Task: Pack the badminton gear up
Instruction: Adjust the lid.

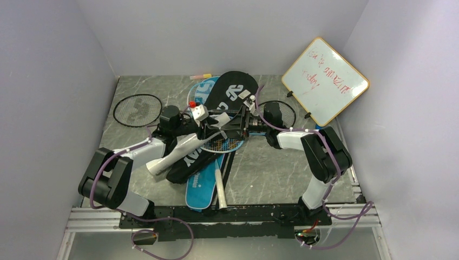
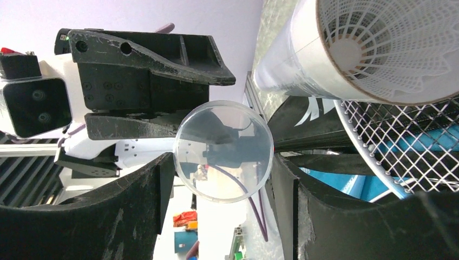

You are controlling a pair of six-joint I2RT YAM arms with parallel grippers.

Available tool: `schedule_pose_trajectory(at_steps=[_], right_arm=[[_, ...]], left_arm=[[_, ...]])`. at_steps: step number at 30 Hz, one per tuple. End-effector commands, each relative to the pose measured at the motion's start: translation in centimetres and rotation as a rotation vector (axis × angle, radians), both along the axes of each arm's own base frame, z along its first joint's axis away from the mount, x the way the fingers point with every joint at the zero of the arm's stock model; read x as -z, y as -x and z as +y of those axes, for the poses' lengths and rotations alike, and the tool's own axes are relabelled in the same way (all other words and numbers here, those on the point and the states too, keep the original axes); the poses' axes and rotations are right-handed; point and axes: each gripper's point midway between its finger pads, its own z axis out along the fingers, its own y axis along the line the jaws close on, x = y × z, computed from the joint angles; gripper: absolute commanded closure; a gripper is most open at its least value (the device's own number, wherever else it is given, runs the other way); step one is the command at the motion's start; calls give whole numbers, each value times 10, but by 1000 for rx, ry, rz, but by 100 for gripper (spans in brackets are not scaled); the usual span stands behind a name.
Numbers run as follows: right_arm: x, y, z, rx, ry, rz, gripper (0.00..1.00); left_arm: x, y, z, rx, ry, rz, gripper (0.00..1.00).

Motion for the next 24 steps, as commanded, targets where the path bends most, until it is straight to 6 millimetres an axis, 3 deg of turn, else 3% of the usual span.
schedule_pose_trajectory(at_steps=[1,7,12,18,24], right_arm=[[-26,8,3,-36,-55,-77,34],[-24,9,4,-46,-52,-70,31],[-19,6,2,-19,-21,-70,13],[-20,0,-4,19,57,-131,7],[-29,-16,-20,128,244,-315,4]], left_arm=[[-24,-2,-3,31,18,-73,60],[-28,2,-5,63,16,-81,94],[-24,-7,-4,30,-21,-40,95],[-17,-16,-3,3,-71,46,95],[-16,-28,6,-91,-128,126,95]])
